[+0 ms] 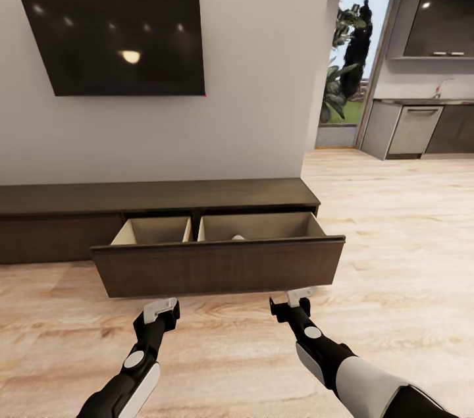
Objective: Place each of the two pumpkins and all three candles from the living room inside a cabinet in the living room (use any cabinet), then make sure every cabinet is closed, and position the cauldron so it is next to a table in the living room.
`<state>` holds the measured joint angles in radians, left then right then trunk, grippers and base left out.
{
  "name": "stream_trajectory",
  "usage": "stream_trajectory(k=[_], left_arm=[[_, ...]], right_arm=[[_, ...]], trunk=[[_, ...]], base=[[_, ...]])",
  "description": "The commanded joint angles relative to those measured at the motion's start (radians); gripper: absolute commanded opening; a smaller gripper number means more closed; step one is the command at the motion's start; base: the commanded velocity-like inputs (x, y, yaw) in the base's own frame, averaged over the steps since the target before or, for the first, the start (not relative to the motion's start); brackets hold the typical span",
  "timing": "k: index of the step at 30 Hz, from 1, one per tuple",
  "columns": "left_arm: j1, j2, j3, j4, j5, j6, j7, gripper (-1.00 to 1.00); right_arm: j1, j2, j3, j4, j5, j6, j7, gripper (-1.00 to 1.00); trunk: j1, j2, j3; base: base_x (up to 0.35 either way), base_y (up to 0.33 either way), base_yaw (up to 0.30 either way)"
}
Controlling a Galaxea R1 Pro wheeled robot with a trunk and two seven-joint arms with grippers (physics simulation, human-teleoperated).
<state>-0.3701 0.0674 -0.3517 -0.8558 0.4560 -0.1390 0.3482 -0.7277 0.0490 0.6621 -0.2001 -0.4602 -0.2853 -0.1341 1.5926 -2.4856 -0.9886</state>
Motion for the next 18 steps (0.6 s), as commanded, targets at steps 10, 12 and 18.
stream_trajectory(k=[10,12,18], left_arm=[[-0.001,0.001,-0.008,0.000,0.010,-0.007,0.008,1.00],[-0.001,0.001,-0.009,0.000,0.010,-0.007,0.008,1.00],[-0.001,0.001,-0.007,0.000,0.012,-0.006,0.008,1.00]], right_arm=[[-0.001,0.000,0.008,0.001,-0.006,-0.003,-0.005,1.00],[-0.001,0.000,0.008,0.001,-0.006,-0.003,-0.005,1.00],[0.000,0.000,0.008,0.001,-0.006,-0.003,-0.005,1.00]], trunk=[[0.011,-0.016,-0.038],[0.012,-0.017,-0.046],[0.015,-0.018,-0.069]], base=[[0.000,0.000,0.000],[0.000,0.000,0.000],[0.000,0.000,0.000]])
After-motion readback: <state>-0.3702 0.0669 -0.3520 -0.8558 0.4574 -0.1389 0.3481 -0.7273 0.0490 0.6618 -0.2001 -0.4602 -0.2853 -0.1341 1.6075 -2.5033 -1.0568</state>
